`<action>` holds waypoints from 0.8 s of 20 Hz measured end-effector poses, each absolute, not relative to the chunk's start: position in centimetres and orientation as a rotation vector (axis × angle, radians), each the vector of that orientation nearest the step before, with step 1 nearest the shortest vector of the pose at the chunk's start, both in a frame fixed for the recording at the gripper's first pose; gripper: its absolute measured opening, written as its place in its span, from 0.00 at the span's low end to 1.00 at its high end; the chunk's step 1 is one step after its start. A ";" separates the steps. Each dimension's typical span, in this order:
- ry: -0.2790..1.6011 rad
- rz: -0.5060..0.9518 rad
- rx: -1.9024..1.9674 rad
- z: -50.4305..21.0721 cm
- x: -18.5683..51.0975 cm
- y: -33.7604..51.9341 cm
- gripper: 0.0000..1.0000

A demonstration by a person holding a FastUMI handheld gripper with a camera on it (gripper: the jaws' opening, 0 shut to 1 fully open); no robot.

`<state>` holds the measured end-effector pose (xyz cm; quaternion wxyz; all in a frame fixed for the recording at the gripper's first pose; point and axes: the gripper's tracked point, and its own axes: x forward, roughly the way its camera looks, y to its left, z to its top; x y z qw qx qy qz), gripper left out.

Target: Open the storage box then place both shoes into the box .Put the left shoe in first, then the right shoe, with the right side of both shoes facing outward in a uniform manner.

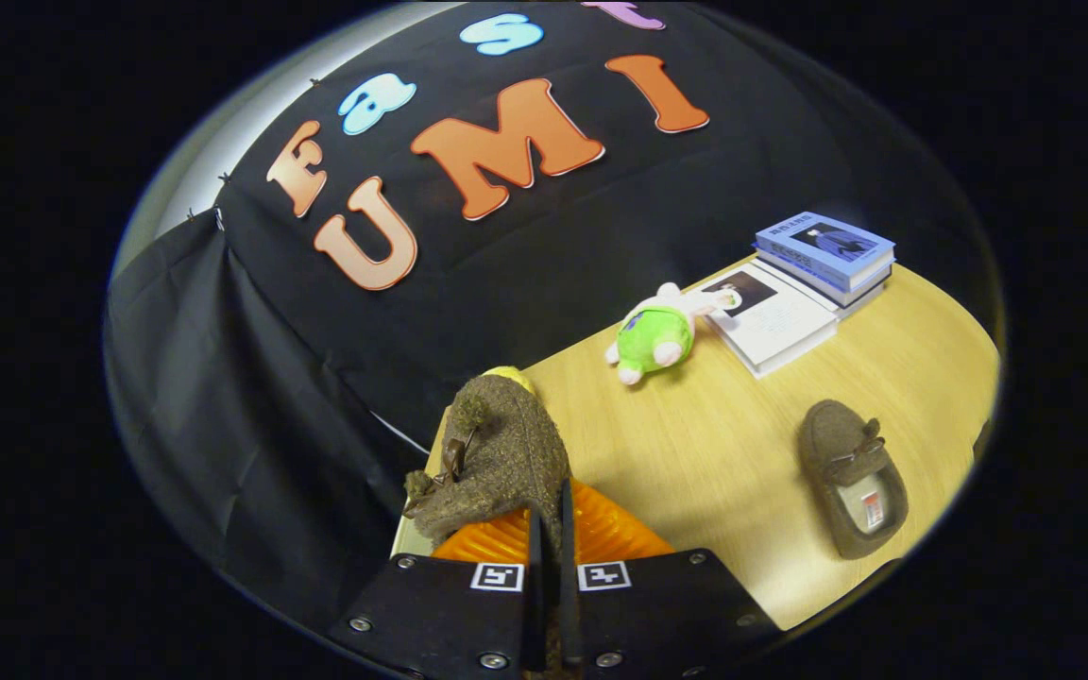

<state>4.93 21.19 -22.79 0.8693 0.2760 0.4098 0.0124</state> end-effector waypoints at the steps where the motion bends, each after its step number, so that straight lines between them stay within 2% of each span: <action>1: 0.869 0.049 0.578 -22.8 5.0 22.5 0.06; 7: 0.980 0.132 0.580 -25.1 3.6 29.1 0.07; 16: 1.129 0.090 0.553 -30.9 2.2 33.5 0.07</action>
